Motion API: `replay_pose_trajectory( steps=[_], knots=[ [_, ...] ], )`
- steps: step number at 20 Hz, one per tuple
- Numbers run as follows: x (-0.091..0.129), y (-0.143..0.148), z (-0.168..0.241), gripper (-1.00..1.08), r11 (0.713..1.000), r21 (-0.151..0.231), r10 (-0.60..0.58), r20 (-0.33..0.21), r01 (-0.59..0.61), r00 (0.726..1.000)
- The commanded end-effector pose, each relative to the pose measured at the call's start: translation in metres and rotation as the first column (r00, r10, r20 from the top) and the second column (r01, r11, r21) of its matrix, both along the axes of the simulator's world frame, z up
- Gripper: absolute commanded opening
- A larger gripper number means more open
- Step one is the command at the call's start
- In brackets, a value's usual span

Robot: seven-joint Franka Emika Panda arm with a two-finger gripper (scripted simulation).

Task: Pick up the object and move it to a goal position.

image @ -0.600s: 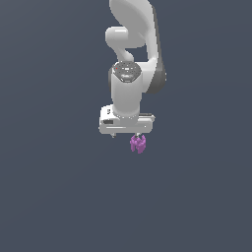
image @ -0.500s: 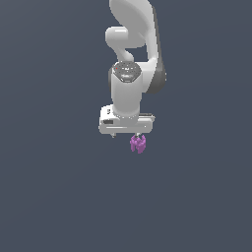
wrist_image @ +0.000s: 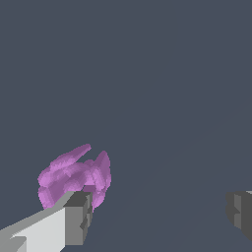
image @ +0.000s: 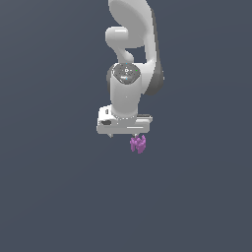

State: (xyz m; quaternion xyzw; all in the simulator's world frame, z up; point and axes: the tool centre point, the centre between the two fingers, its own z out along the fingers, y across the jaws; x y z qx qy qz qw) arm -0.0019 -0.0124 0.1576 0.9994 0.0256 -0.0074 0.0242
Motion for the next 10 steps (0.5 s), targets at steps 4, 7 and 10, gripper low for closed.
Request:
replay_pose_trajectory(
  steps=[4, 7, 10],
  knots=[
    [0.0, -0.001, 0.0, 1.0, 1.0, -0.003, 0.003, 0.0, -0.003, 1.0],
    [-0.001, 0.003, -0.003, 1.0, 1.0, 0.0, 0.023, 0.0, -0.023, 1.0],
    [-0.003, 0.011, -0.007, 1.0, 0.998, 0.005, 0.059, 0.0, -0.059, 0.998]
  ],
)
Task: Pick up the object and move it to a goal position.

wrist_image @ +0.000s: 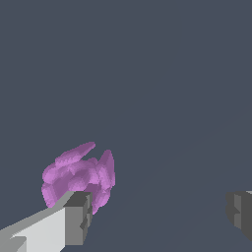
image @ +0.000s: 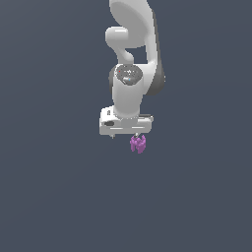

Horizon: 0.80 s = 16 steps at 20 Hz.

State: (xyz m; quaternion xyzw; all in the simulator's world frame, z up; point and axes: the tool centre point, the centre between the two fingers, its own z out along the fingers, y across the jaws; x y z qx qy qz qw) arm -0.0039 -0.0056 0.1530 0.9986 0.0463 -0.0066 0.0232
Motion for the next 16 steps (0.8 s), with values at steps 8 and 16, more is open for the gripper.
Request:
replay_pose_trajectory(
  steps=[8, 16],
  knots=[
    [-0.012, 0.039, -0.02, 1.0, 0.982, 0.028, 0.186, 0.003, -0.186, 0.982],
    [-0.021, 0.063, -0.031, 1.0, 0.952, 0.045, 0.302, 0.01, -0.302, 0.953]
  ],
)
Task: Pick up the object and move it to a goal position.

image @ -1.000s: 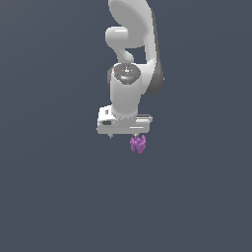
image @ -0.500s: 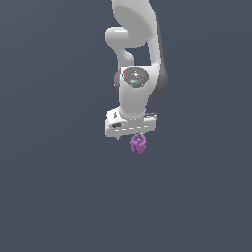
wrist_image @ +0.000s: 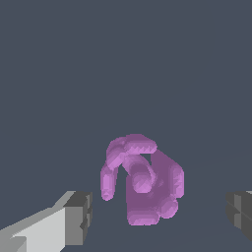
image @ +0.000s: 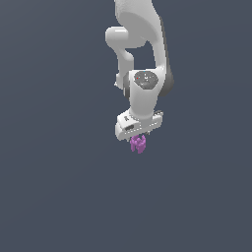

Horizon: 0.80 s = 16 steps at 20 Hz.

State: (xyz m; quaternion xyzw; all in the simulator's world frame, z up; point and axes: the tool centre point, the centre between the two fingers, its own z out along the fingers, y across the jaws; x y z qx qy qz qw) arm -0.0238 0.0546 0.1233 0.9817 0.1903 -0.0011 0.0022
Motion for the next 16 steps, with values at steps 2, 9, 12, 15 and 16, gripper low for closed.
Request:
replay_pose_trajectory(
  steps=[2, 9, 12, 15, 16],
  knots=[
    [-0.002, 0.005, -0.003, 1.0, 1.0, 0.004, 0.028, 0.001, -0.028, 1.0],
    [-0.002, 0.005, -0.009, 1.0, 1.0, 0.004, 0.027, 0.001, -0.027, 1.0],
    [-0.003, 0.005, -0.021, 1.0, 1.0, 0.004, 0.028, 0.001, -0.028, 1.0],
    [-0.004, 0.006, -0.038, 1.0, 1.0, 0.005, 0.03, 0.001, -0.03, 1.0],
    [-0.004, 0.006, -0.042, 1.0, 1.0, 0.005, 0.031, 0.001, -0.031, 1.0]
  ],
)
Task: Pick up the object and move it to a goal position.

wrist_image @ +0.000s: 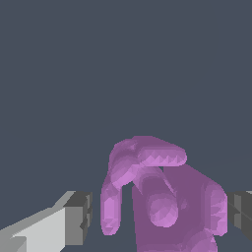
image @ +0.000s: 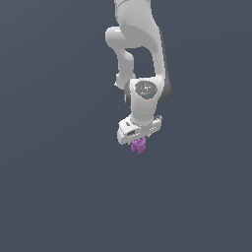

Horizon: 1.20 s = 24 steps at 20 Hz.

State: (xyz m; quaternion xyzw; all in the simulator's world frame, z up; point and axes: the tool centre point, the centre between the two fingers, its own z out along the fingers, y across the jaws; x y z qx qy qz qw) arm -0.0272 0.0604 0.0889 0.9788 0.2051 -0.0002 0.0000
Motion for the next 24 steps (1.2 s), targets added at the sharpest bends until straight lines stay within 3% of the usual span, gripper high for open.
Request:
replay_pose_trajectory(
  steps=[1, 6, 7, 24],
  knots=[
    [0.0, 0.0, -0.011, 1.0, 1.0, 0.0, 0.001, 0.0, -0.001, 1.0],
    [0.001, 0.0, -0.019, 1.0, 1.0, 0.0, 0.002, 0.0, -0.002, 1.0],
    [0.001, 0.0, -0.019, -1.0, 1.0, 0.0, 0.002, 0.0, -0.002, 1.0],
    [-0.002, 0.012, -0.003, -1.0, 1.0, 0.0, 0.003, 0.001, -0.003, 1.0]
  ],
)
